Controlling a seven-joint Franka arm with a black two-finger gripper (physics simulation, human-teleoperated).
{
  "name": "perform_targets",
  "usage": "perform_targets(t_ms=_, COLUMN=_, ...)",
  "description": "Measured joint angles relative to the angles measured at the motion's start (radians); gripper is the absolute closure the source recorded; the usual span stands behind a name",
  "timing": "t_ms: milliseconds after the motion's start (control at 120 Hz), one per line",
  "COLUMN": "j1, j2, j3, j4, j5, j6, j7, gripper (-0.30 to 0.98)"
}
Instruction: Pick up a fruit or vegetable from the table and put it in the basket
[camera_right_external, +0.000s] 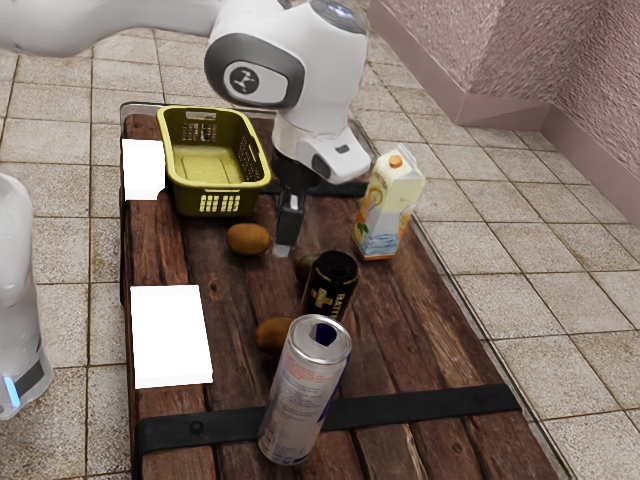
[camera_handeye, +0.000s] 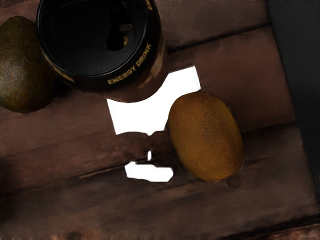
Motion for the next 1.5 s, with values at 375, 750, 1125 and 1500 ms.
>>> perform_targets(t_ms=375, j1=-0.003, j2=-0.003, j3=-0.023, j4=-0.029, j5=-0.165, j6=0.123, j7=0.035, gripper=0.00)
perform_targets(t_ms=750, j1=0.010, j2=0.039, j3=0.038, j4=-0.026, j5=-0.224, j6=0.159, j7=-0.303, gripper=0.00)
perform_targets(t_ms=1125, j1=0.007, j2=0.080, j3=0.004, j4=-0.026, j5=-0.160, j6=0.113, j7=-0.566, gripper=0.00)
perform_targets(t_ms=1500, j1=0.007, j2=0.121, j3=0.048, j4=-0.036, j5=-0.146, j6=0.117, j7=-0.705, gripper=0.00)
